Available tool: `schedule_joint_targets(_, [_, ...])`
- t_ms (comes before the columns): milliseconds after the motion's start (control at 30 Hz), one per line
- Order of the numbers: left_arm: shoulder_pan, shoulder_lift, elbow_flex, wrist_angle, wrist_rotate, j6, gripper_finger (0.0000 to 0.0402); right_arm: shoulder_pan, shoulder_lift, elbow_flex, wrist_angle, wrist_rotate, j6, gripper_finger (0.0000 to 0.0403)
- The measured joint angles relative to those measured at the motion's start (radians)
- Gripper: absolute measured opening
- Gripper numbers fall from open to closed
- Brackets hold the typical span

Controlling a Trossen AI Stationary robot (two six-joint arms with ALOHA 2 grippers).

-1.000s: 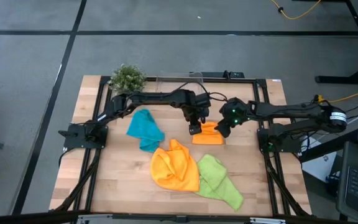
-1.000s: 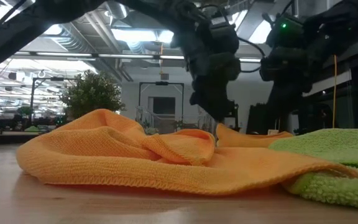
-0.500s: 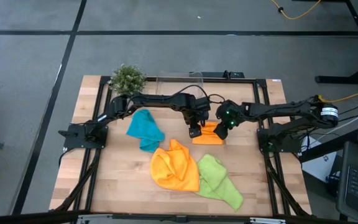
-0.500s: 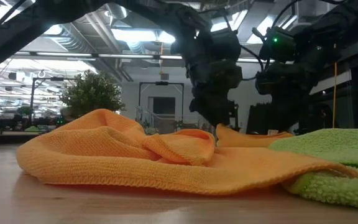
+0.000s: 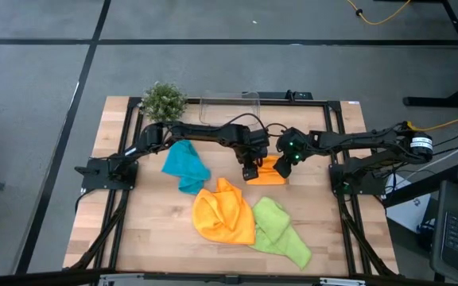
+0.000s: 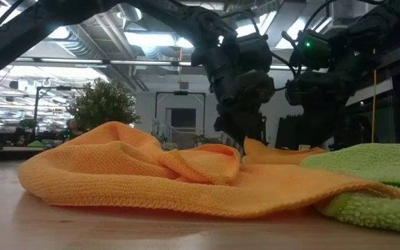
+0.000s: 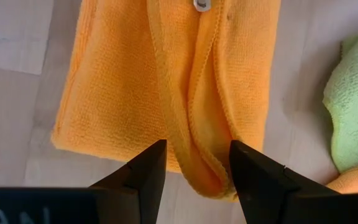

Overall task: Fold microfiber towels
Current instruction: Fold the top orange microfiber cloth

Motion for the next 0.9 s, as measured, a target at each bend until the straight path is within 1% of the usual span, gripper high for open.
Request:
schedule_joint_targets(100, [0.000,0.000,0.000,0.005,0.000,0.002,0.0166,0.000,0.000,0.000,-0.001,0.005,-0.019,0.0205])
schedule_joint_targets(200, [0.000,0.000,0.000,0.017,0.000,0.003,0.0161,0.000,0.000,0.000,-0.007,0.077,-0.022,0.0205])
schedule_joint_targets(233, [0.000,0.000,0.000,0.018,0.000,0.002,0.0159,0.000,0.000,0.000,-0.006,0.086,-0.027,0.0205])
schedule_joint_targets(300, [0.000,0.000,0.000,0.017,0.000,0.002,0.0156,-0.001,0.000,0.000,-0.003,0.077,-0.046,0.0205])
schedule_joint_targets(400, [0.000,0.000,0.000,0.017,0.000,0.003,0.0154,0.000,0.000,0.000,-0.004,0.003,-0.077,0.0205])
schedule_joint_targets(467, [0.000,0.000,0.000,0.018,0.000,0.003,0.0154,0.000,0.000,0.000,-0.006,-0.024,-0.096,0.0205])
schedule_joint_targets(733, [0.003,0.000,0.000,0.017,0.000,0.003,0.0154,0.000,0.000,0.000,-0.006,0.049,-0.129,0.0205])
schedule_joint_targets(800, [0.003,0.000,0.000,0.017,0.000,0.003,0.0154,0.000,0.000,0.000,-0.005,0.048,-0.143,0.0205])
schedule_joint_targets(900, [0.003,0.000,0.000,0.017,0.000,0.003,0.0154,0.002,0.005,0.000,-0.003,0.017,-0.149,0.0205])
